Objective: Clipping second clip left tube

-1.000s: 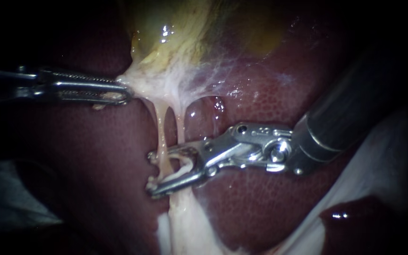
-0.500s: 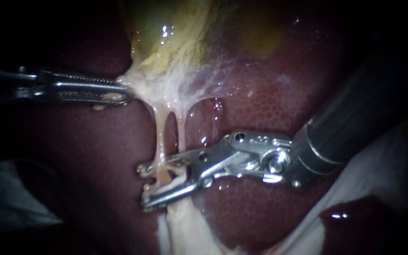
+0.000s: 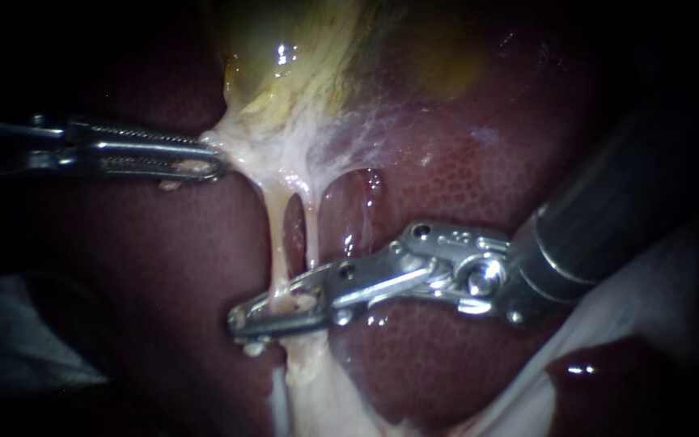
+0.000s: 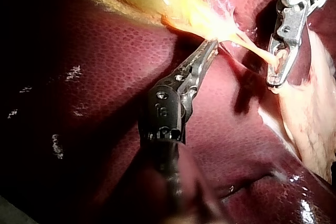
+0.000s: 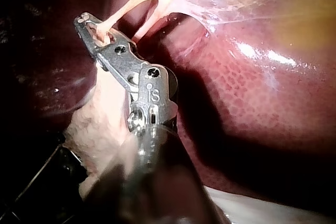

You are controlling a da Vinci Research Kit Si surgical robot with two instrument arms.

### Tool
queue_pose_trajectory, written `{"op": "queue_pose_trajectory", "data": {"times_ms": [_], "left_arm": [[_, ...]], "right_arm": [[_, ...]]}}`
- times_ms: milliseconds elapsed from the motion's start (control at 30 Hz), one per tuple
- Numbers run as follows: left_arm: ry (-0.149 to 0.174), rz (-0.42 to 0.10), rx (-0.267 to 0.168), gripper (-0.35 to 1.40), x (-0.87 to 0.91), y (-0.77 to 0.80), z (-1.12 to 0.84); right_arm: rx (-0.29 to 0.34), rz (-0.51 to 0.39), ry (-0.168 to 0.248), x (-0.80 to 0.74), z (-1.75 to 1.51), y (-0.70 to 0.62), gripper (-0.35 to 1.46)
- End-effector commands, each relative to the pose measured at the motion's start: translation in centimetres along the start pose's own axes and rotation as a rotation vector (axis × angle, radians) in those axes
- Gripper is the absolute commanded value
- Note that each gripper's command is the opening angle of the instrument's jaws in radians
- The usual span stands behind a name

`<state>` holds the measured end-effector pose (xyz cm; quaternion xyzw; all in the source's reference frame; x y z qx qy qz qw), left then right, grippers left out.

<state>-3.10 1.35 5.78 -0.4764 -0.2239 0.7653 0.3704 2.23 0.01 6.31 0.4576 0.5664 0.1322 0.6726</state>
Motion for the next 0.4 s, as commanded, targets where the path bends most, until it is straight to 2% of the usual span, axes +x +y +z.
{"op": "queue_pose_trajectory", "data": {"times_ms": [33, 400], "left_arm": [[0.0, 0.0, 0.0, -0.35, 0.0, 0.0, 0.0], [0.0, 0.0, 0.0, -0.35, 0.0, 0.0, 0.01]], "right_arm": [[0.0, -0.001, 0.0, 0.0, 0.0, 0.0, -0.35], [0.0, -0.002, -0.001, -0.02, -0.01, 0.02, -0.35]]}}
